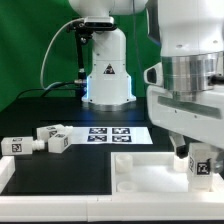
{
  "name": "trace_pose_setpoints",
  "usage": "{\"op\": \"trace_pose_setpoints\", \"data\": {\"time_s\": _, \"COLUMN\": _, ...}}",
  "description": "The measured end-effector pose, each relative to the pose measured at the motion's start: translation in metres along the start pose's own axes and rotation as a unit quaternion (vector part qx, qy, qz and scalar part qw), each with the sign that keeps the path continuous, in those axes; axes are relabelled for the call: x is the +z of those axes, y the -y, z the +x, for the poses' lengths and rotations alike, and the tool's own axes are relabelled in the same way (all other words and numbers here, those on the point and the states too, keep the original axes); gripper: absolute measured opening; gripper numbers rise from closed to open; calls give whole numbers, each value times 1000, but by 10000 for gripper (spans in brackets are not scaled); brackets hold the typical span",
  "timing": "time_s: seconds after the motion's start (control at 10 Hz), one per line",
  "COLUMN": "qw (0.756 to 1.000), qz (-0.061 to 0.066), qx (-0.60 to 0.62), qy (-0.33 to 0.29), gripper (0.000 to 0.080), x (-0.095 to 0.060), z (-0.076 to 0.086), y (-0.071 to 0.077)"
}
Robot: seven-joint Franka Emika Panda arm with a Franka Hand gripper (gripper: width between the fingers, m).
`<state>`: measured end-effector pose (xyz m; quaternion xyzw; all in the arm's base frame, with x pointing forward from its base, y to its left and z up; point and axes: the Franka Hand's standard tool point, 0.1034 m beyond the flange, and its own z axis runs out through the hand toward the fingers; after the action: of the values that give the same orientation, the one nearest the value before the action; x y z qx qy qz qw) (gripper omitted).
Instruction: Assemble one leg
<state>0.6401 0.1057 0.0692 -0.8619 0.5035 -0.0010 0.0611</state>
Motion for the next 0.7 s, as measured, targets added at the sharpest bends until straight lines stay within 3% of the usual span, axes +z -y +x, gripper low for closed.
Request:
{"op": "trace_pose_setpoints", "data": {"time_s": 0.1, "qw": 997, "qz": -3, "qx": -83, "qy": 6, "gripper": 632, "x": 0, "z": -4, "y": -1}}
{"op": "trace_pose_setpoints", "data": {"time_s": 0.5, "qw": 973, "qz": -7, "qx": -232, "qy": 5, "gripper": 648, "x": 1, "z": -5, "y": -1}}
{"op": "trace_pose_setpoints", "data": {"time_s": 0.6, "qw": 941, "qz": -13, "qx": -338, "qy": -9, "gripper": 648, "x": 1, "z": -7, "y": 1}}
{"op": "trace_pose_setpoints", "data": {"time_s": 0.7, "qw": 893, "qz": -15, "qx": -449, "qy": -27, "gripper": 648, "x": 1, "z": -9, "y": 6}}
